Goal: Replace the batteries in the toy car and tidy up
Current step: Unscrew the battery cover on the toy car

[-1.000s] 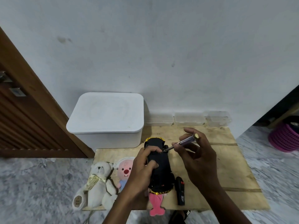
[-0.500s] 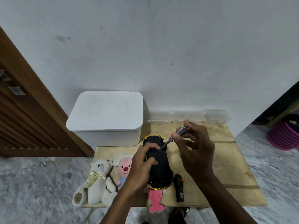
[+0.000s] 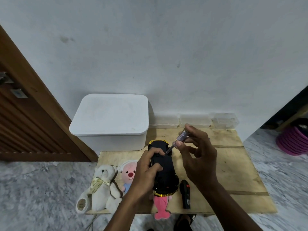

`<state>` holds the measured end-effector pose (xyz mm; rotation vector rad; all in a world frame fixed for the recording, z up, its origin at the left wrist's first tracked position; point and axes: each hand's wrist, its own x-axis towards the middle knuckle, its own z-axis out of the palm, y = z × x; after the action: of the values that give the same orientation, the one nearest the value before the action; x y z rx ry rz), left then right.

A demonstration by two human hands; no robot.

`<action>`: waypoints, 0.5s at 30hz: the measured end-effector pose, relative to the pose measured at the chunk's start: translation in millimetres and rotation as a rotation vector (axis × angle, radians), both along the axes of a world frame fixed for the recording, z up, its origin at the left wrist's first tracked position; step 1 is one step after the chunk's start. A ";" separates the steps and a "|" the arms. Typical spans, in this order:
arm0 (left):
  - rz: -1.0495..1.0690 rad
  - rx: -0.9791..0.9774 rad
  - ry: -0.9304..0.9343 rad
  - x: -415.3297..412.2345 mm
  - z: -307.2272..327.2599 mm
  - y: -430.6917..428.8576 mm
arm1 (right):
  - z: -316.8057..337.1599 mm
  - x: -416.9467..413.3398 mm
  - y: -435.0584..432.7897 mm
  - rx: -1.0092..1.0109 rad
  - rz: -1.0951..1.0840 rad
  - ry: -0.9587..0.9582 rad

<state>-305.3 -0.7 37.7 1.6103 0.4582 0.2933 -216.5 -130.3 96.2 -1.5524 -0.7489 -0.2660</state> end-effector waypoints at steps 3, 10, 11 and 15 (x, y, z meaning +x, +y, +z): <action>0.004 0.004 -0.006 -0.5 0.0 1.1 | -2.8 -0.8 1.8 -0.012 0.035 0.016; -0.006 0.011 -0.005 -0.7 4.5 6.9 | -4.4 -2.0 5.0 0.050 0.015 0.029; -0.008 0.012 -0.004 -0.5 3.9 7.8 | -4.4 -1.4 6.3 0.048 0.024 0.035; -0.009 0.017 -0.003 -1.6 1.2 8.9 | -3.2 -2.0 9.0 0.020 0.089 0.045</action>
<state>-306.9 8.2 38.9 1.6284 0.4473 0.2934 -218.4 -121.3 93.0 -1.4973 -0.7755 -0.1717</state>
